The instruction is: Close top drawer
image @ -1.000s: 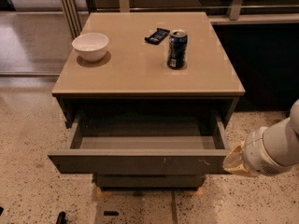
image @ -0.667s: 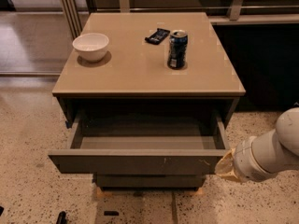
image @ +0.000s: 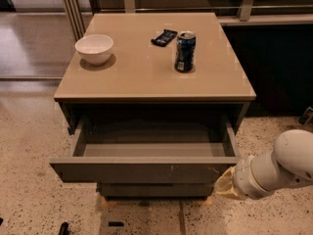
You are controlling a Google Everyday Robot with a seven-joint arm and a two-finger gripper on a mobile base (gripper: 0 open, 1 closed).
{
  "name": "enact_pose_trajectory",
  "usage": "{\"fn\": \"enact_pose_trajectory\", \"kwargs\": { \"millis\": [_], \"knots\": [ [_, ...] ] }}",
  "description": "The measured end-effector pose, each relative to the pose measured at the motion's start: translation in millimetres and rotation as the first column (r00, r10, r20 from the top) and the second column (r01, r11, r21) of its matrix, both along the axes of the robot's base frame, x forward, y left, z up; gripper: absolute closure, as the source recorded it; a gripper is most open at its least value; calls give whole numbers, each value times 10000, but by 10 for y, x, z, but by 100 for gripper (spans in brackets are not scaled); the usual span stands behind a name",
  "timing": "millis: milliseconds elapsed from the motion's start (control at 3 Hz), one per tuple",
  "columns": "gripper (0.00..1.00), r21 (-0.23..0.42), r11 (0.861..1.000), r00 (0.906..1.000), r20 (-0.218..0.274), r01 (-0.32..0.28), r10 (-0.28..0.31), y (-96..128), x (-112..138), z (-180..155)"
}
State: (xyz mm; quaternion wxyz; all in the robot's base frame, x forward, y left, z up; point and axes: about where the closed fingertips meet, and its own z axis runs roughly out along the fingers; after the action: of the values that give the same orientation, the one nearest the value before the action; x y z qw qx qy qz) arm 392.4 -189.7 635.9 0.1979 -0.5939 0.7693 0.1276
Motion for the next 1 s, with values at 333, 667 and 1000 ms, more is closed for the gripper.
{"fn": "enact_pose_trajectory", "kwargs": {
  "millis": [333,667,1000],
  "knots": [
    [100,83,9999,9923,1235,-93,83,-11,51,27],
    [100,456,9984,9519,3058,-342,186,10,353,102],
    [100,742,9955,9259,3769,-585,263,73,575,110]
  ]
}}
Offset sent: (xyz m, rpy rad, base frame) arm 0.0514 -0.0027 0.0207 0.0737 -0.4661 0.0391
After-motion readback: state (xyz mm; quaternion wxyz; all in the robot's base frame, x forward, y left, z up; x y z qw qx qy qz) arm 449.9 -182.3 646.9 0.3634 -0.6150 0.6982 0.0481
